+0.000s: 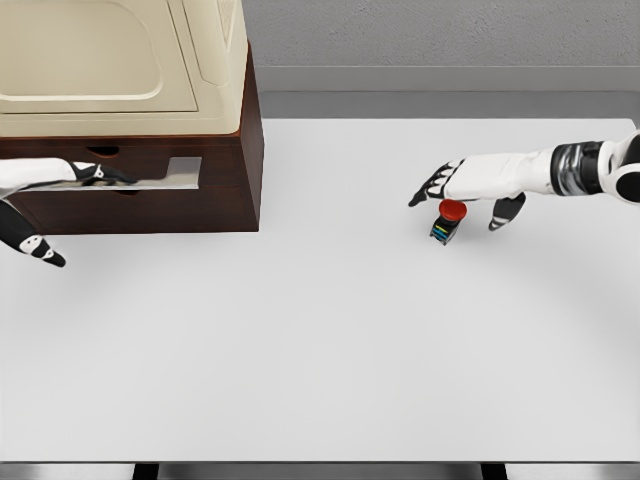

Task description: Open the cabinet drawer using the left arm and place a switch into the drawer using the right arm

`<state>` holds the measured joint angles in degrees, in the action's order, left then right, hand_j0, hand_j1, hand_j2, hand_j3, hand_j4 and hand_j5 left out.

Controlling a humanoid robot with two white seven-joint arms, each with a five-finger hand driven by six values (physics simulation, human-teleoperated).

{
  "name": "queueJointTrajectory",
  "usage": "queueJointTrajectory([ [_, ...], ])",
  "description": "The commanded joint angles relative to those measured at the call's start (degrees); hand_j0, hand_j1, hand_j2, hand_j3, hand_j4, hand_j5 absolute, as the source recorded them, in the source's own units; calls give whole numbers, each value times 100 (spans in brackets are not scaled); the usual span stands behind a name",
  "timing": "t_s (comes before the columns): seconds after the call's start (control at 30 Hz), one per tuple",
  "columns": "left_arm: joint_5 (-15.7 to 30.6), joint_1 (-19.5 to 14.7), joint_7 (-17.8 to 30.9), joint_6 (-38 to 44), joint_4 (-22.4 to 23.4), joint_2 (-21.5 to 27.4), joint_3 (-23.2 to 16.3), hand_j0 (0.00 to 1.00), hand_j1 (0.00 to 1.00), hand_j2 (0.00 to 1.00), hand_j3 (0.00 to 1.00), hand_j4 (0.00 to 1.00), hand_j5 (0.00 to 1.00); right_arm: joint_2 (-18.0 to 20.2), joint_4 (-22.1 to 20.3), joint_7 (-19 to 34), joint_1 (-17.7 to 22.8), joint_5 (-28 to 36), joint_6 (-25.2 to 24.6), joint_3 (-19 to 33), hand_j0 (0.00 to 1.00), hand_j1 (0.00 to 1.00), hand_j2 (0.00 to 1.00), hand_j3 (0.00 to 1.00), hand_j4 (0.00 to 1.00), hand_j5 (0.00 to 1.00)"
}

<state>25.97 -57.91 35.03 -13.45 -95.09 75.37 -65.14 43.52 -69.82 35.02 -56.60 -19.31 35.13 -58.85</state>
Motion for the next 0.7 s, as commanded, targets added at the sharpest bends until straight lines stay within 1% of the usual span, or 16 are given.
queueJointTrajectory([
  [0.0, -22, -1, -3, -105, -1, 110, -26, 100, 100, 100, 100, 100, 100, -1, 3, -2, 0, 24, -13, -30, 100, 100, 100, 100, 100, 100],
  [0.17, -5, 113, -3, -615, -27, 408, -104, 100, 100, 100, 100, 100, 100, -37, 3, -2, 0, 24, -13, -92, 100, 100, 100, 100, 100, 100],
  [0.47, -5, 166, -3, -1063, -45, 549, -245, 100, 100, 100, 100, 100, 100, -54, 47, -2, 0, 24, -13, -92, 100, 100, 100, 100, 100, 100],
  [0.67, -5, 175, -3, -1441, -45, 637, -430, 100, 100, 100, 100, 100, 100, -81, 100, -2, 0, 24, -13, -92, 100, 100, 100, 100, 100, 100],
])
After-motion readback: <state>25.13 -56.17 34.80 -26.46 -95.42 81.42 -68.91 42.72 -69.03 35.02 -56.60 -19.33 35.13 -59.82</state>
